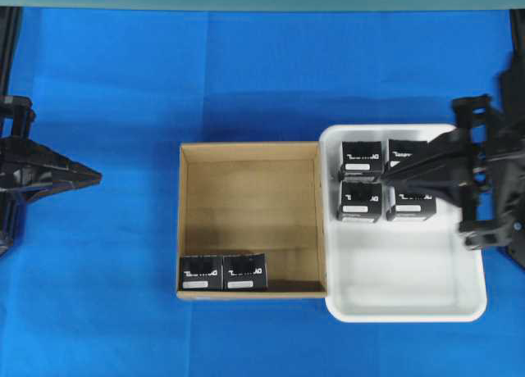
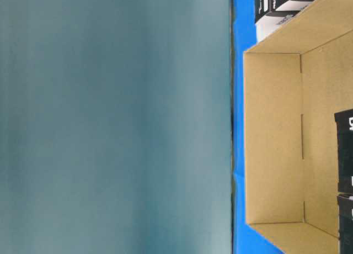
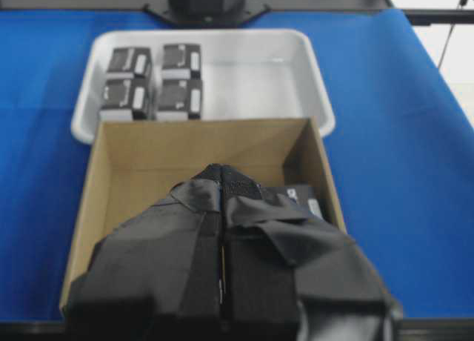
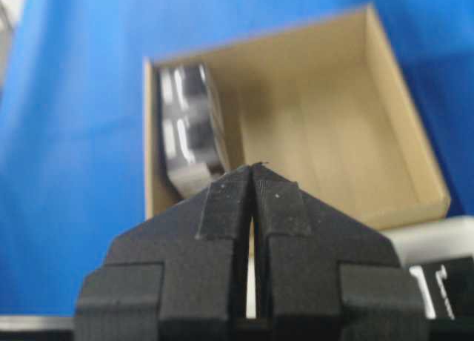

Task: Pick the box from inside the cardboard box.
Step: 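Swing the right arm from the tray over the cardboard box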

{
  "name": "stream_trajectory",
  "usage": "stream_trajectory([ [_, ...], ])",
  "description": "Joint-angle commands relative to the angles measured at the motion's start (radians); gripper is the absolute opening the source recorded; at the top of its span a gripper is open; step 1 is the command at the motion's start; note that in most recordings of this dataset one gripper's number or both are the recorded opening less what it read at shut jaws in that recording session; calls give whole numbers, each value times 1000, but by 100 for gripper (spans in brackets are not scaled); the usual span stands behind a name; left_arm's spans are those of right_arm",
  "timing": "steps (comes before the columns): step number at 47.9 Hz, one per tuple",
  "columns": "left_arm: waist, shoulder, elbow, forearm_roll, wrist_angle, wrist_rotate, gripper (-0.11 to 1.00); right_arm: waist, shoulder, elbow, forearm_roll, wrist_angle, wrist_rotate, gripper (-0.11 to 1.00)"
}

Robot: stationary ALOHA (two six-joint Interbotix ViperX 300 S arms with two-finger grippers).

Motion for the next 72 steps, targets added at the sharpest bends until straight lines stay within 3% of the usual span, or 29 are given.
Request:
stream_trajectory([
  [1, -2, 3, -26, 2, -2, -2, -6, 8, 71, -78, 3, 63, 0, 2],
  [18, -3, 2, -28, 2, 21, -11, -6, 26, 410, -357, 3, 258, -5, 2],
  [29, -5, -3, -28, 2, 75, -55, -6, 38, 541, -500, 3, 397, -11, 2],
  [53, -18, -34, -32, 2, 118, -58, -6, 57, 828, -784, 3, 652, -11, 3],
  [64, -20, -37, -32, 2, 120, -55, -6, 57, 911, -885, 5, 764, -40, 11],
  [72, -20, -54, -35, 2, 141, -57, -6, 57, 945, -927, 6, 770, -67, 26],
])
